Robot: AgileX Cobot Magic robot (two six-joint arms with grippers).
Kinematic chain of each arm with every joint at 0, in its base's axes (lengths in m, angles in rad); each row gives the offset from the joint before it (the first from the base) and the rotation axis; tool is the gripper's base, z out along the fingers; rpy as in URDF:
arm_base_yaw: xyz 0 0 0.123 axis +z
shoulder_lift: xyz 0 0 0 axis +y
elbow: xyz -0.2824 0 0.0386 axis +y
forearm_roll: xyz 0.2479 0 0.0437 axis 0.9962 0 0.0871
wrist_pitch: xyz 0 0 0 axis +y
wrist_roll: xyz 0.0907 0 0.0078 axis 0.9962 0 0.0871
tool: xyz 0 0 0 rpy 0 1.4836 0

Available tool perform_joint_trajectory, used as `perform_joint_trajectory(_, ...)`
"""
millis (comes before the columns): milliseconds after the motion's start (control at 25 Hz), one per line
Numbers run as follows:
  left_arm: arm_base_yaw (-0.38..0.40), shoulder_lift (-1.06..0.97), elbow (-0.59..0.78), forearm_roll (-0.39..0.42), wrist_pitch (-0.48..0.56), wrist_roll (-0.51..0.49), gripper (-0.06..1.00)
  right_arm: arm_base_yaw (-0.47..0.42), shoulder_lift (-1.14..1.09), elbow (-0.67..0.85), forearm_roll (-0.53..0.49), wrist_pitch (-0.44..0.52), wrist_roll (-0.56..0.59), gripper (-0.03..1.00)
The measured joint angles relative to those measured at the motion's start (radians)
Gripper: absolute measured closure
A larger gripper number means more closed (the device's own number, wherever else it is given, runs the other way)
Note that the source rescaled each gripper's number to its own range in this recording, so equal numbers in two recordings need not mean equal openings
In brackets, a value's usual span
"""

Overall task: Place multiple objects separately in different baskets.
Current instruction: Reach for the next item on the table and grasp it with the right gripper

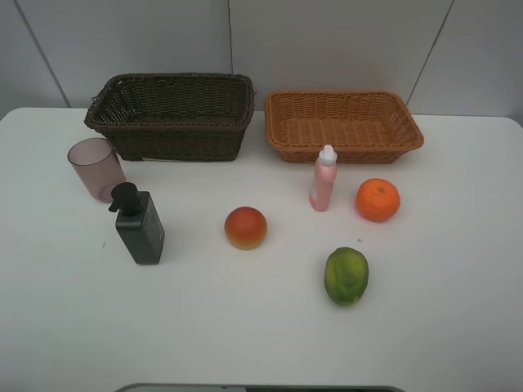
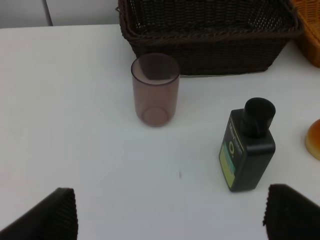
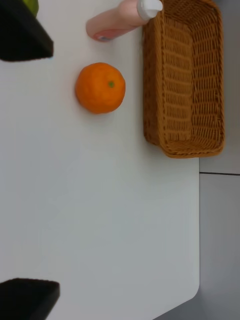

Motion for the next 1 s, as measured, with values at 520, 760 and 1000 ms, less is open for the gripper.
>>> perform_joint_trajectory(520,0.0,0.0,0.0,0.0,0.0,0.0,-0.02,-0.01,0.0,0.0,0.0,0.0,0.0,0.11)
perform_joint_trajectory(760,0.0,0.0,0.0,0.0,0.0,0.0,-0.02,-0.01,0.0,0.0,0.0,0.0,0.0,0.11)
perform_joint_trajectory(1000,0.0,0.0,0.0,0.0,0.0,0.0,-0.02,-0.01,0.0,0.0,0.0,0.0,0.0,0.11)
